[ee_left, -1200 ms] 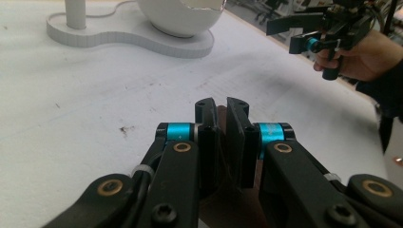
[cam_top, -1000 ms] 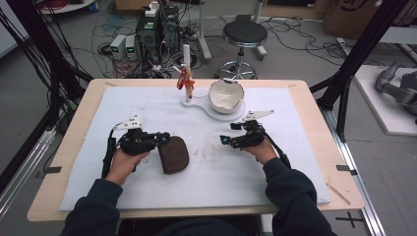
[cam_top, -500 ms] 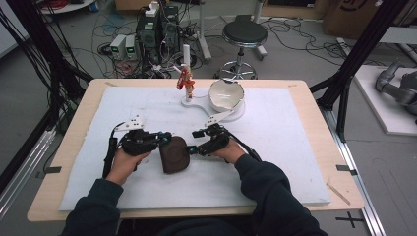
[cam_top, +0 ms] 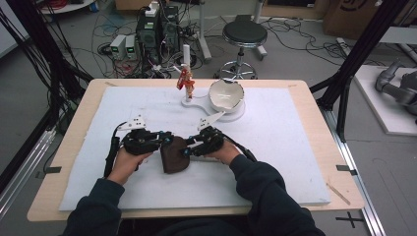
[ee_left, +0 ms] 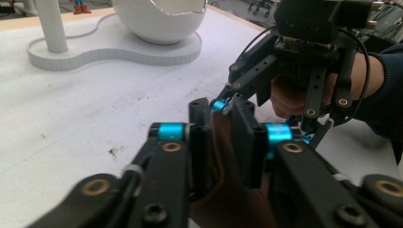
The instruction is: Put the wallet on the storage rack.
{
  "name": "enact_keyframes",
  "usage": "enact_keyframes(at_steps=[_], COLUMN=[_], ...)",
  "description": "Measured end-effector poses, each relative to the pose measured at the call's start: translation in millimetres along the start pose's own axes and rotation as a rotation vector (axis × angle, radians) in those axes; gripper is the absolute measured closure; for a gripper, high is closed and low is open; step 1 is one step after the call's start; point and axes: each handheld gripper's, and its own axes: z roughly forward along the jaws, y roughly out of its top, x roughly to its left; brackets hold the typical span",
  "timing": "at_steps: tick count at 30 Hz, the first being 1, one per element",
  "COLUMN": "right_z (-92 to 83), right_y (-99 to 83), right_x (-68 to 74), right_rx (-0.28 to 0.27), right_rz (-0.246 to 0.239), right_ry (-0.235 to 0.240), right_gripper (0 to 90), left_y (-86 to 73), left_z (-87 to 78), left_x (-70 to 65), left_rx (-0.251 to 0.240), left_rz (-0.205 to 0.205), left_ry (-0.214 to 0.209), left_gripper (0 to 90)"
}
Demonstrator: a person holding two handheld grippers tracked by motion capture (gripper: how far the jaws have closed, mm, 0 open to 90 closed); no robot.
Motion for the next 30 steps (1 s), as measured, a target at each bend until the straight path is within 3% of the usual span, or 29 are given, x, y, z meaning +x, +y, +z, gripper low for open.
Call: enact_keyframes(at_steps=[2, 3, 4, 5, 6, 7, 9, 10, 11, 13, 14, 15, 17, 19, 23, 24, 25, 26, 28, 29, 30], right_z=[-0.4, -0.4, -0.2, -0.9, -0.9, -1.3, -1.3, -1.4, -1.5, -1.6, -1.6, -1.6, -1.5, -1.9, -4.6, -6.6, -6.6, -8.7, -9.6, -12.3, -12.3], right_y=[0.8, 1.0, 0.8, 0.8, 0.9, 1.2, 1.6, 1.6, 1.6, 1.9, 1.9, 2.1, 2.1, 2.1, 1.1, 0.8, 0.8, -0.4, -1.0, -3.0, -3.0], right_x=[0.8, 1.7, 2.0, 2.3, 1.7, 3.2, 3.0, 3.3, 3.2, 4.0, 3.9, 4.1, 4.4, 4.9, 3.4, 2.4, 2.4, 0.1, -0.9, -2.9, -2.9], right_rx=[0.005, 0.01, 0.015, 0.019, 0.015, 0.015, 0.015, 0.016, 0.016, 0.019, 0.019, 0.02, 0.018, 0.025, 0.04, 0.036, 0.036, 0.036, 0.038, 0.03, 0.03], right_rz=[-0.023, -0.029, -0.028, -0.024, -0.036, -0.035, -0.055, -0.058, -0.06, -0.063, -0.069, -0.07, -0.069, -0.072, -0.062, -0.045, -0.045, -0.01, 0.008, 0.031, 0.031], right_ry=[-0.02, -0.024, -0.032, -0.029, -0.029, -0.028, -0.035, -0.04, -0.04, -0.034, -0.038, -0.04, -0.04, -0.048, -0.053, -0.066, -0.066, -0.068, -0.065, -0.05, -0.05], right_gripper=[56.6, 57.7, 57.8, 58.3, 58.9, 59.3, 59.4, 59.4, 59.4, 59.5, 59.5, 59.5, 59.5, 59.3, 56.6, 47.1, 47.1, 36.9, 34.2, 32.0, 32.0], left_y=[0.6, 0.5, -0.2, -2.7, -2.7, -6.1, -12.5, -21.1, -21.1, -28.8, -28.8, -30.4, -31.1, -31.7, -29.0, -26.6, -26.6, -24.3, -20.0, -15.1, -15.1], left_z=[-3.9, -7.5, -11.6, -18.2, -18.2, -22.0, -27.2, -30.2, -30.2, -24.9, -24.9, -17.9, -13.9, -10.3, -11.4, -10.5, -10.5, -9.3, -6.2, -2.9, -2.9], left_x=[2.1, 3.9, 5.6, 9.0, 9.0, 12.1, 18.1, 25.7, 25.7, 29.4, 29.4, 28.3, 27.7, 28.7, 29.8, 28.0, 28.0, 26.0, 22.8, 19.2, 19.2], left_rx=[0.018, 0.018, 0.013, 0.035, 0.035, 0.053, 0.072, 0.08, 0.08, 0.111, 0.111, 0.133, 0.154, 0.147, 0.084, 0.047, 0.047, 0.02, -0.013, -0.041, -0.041], left_rz=[-0.026, -0.039, -0.059, -0.095, -0.095, -0.123, -0.184, -0.266, -0.266, -0.322, -0.322, -0.33, -0.316, -0.329, -0.342, -0.321, -0.321, -0.306, -0.266, -0.208, -0.208], left_ry=[0.05, 0.068, 0.082, 0.101, 0.101, 0.1, 0.071, 0.013, 0.013, -0.036, -0.036, -0.078, -0.087, -0.088, -0.127, -0.149, -0.149, -0.166, -0.197, -0.226, -0.226], left_gripper=[59.2, 57.4, 50.4, 49.0, 46.5, 44.0, 41.1, 40.0, 38.9, 38.1, 38.0, 38.1, 40.3, 45.5, 55.1, 58.9, 60.4, 62.2, 63.3, 65.1, 65.7])
